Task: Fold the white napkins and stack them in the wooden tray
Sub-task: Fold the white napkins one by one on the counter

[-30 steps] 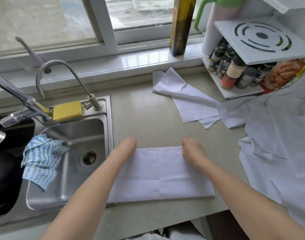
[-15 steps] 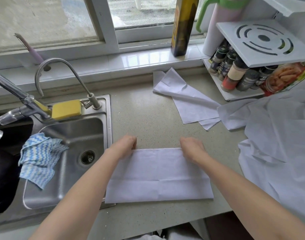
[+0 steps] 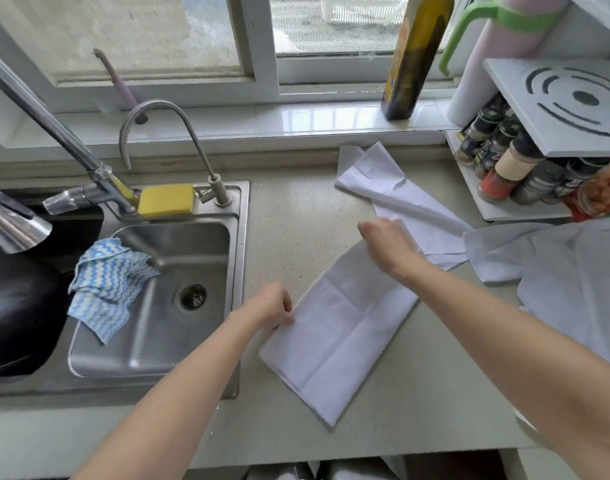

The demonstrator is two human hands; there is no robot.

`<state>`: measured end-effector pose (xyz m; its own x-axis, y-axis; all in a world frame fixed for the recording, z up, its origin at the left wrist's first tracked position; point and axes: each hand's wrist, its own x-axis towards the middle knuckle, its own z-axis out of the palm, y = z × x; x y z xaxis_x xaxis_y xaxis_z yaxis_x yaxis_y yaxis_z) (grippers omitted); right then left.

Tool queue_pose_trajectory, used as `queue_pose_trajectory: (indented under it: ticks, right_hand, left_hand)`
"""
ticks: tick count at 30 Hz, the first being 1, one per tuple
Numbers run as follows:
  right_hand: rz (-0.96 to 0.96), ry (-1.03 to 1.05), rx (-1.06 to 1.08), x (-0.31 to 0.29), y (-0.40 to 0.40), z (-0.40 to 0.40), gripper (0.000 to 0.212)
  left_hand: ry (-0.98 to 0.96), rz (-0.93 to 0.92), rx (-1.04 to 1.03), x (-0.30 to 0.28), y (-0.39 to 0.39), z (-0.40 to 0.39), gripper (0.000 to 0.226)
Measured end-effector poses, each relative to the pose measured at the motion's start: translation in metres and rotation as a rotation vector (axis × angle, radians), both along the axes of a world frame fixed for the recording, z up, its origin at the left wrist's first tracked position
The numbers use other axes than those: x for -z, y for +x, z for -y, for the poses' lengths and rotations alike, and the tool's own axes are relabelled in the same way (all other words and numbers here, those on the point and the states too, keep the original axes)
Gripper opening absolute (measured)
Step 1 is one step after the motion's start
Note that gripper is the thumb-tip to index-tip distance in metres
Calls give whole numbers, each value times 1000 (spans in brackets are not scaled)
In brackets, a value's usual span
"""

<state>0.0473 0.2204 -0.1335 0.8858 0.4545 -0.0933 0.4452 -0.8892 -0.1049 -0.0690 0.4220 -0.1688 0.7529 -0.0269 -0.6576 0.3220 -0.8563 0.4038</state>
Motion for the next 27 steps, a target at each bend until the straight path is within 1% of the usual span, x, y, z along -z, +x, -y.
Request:
queue_pose_trajectory:
  ticks: [3, 5, 7, 9, 10, 11, 13, 14, 15, 17, 18, 20, 23, 25, 27]
  right_hand:
    - [75, 57, -98, 7, 13, -30, 26]
    - [70, 95, -143, 16, 16, -51, 27]
    - [29, 128, -188, 26, 14, -68, 25]
    - [-43, 153, -245, 33, 7, -77, 19]
    - [-77, 168, -275, 37, 2, -77, 18]
    - [-101, 181, -301, 39, -4, -75, 23]
    - [-118, 216, -309, 43, -20, -60, 31]
    - [-120, 236, -297, 44, -28, -49, 32]
    - [-122, 249, -282, 45, -37, -36, 33]
    - [-142, 241, -275, 46, -56, -4, 35]
    - [-163, 211, -293, 46, -66, 11, 37]
    - [-243, 96, -368, 48, -88, 39, 48]
    - [-350, -98, -477, 58, -119, 62, 70]
    - [-369, -171, -488, 66, -132, 67, 83]
    - [-370, -204, -470, 71, -138, 65, 85]
  left_hand:
    - [-59, -5, -131, 2, -11, 9, 16]
    - [-82, -11, -206, 5, -18, 15, 19]
    - [-67, 10, -238, 7, -24, 18, 21]
    - [-29, 30, -254, 9, -30, 19, 27]
    - [3, 31, -252, 9, -33, 18, 25]
    - [55, 30, -234, 8, -36, 16, 20]
    - [202, 79, -166, 8, -45, 10, 11]
    - [253, 148, -141, 8, -48, 6, 11]
    - [261, 229, -117, 8, -51, 3, 14]
    - [162, 366, -3, 10, -52, -3, 29]
    - [110, 401, 107, 10, -52, -4, 36]
    - [80, 425, 357, 11, -54, 1, 48]
    - [163, 409, 627, 18, -61, 18, 68]
    - [233, 386, 690, 22, -65, 29, 79]
    - [284, 390, 685, 22, -65, 37, 81]
